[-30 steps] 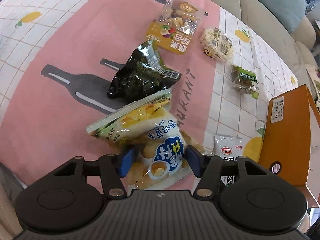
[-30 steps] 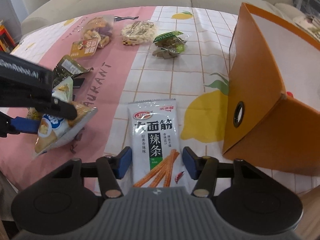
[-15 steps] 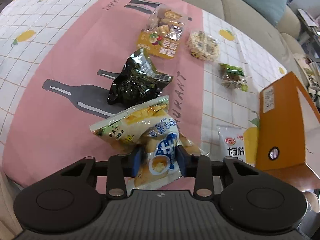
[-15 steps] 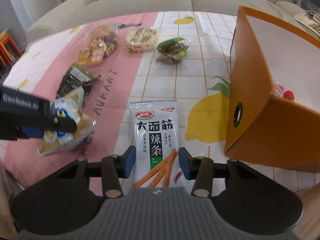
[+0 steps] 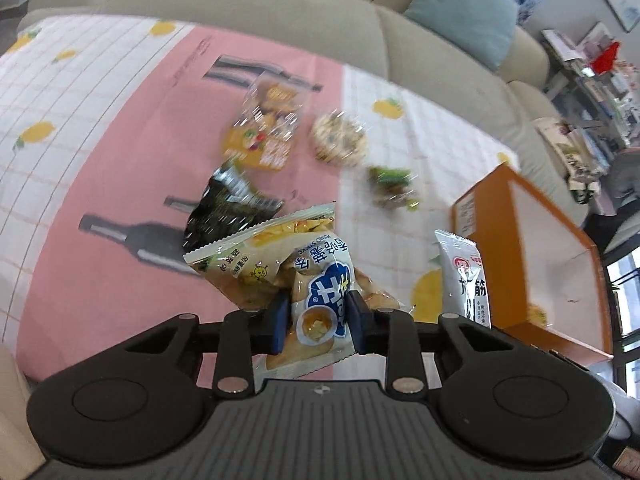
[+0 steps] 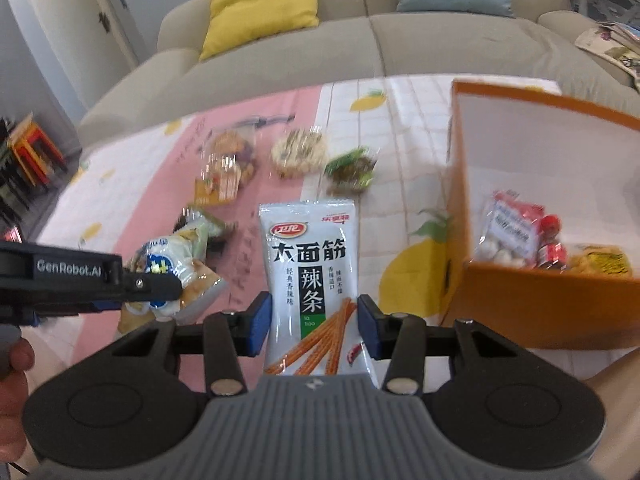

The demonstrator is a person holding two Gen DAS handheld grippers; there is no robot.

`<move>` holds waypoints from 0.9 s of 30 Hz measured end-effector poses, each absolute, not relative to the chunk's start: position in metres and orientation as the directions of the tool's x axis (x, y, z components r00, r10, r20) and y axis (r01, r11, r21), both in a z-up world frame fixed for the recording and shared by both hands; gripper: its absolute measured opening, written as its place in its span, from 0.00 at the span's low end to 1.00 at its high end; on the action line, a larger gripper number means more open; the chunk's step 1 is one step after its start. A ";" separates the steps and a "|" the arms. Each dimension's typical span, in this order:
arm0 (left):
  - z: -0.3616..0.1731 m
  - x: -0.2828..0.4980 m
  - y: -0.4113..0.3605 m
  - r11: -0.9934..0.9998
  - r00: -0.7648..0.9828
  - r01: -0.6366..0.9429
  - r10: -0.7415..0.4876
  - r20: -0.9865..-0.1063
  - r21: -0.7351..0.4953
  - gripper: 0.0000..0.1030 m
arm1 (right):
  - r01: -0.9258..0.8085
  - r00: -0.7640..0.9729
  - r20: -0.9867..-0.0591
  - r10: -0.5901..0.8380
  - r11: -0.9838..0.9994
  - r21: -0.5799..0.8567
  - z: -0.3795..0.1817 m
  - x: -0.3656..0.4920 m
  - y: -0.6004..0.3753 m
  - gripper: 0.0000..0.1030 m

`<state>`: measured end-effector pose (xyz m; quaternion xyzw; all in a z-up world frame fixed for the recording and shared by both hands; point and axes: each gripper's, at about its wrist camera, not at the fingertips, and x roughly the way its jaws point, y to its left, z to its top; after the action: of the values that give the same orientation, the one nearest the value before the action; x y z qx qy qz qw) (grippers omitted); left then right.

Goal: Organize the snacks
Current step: 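Lift both packets and carry them toward the orange box, then lower both packets into the orange box and open both tools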

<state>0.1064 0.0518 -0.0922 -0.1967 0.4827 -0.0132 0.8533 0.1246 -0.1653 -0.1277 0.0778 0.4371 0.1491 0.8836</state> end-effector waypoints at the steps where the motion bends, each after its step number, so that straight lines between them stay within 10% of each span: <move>1: -0.086 0.107 0.049 0.924 0.543 -0.155 -0.217 -0.811 -0.350 0.32 | -0.189 0.582 -0.742 0.332 0.943 0.273 -0.122 0.124 -0.170 0.43; 27: -0.011 0.180 -0.135 0.891 0.504 0.336 -0.445 -0.741 -0.306 0.31 | 0.051 0.597 -0.788 0.147 0.974 0.221 -0.062 0.182 -0.356 0.43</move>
<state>0.1800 -0.1349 -0.0114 -0.0611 0.4442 -0.2256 0.8649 0.1821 -0.3559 -0.0618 0.1107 0.4478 0.0270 0.8868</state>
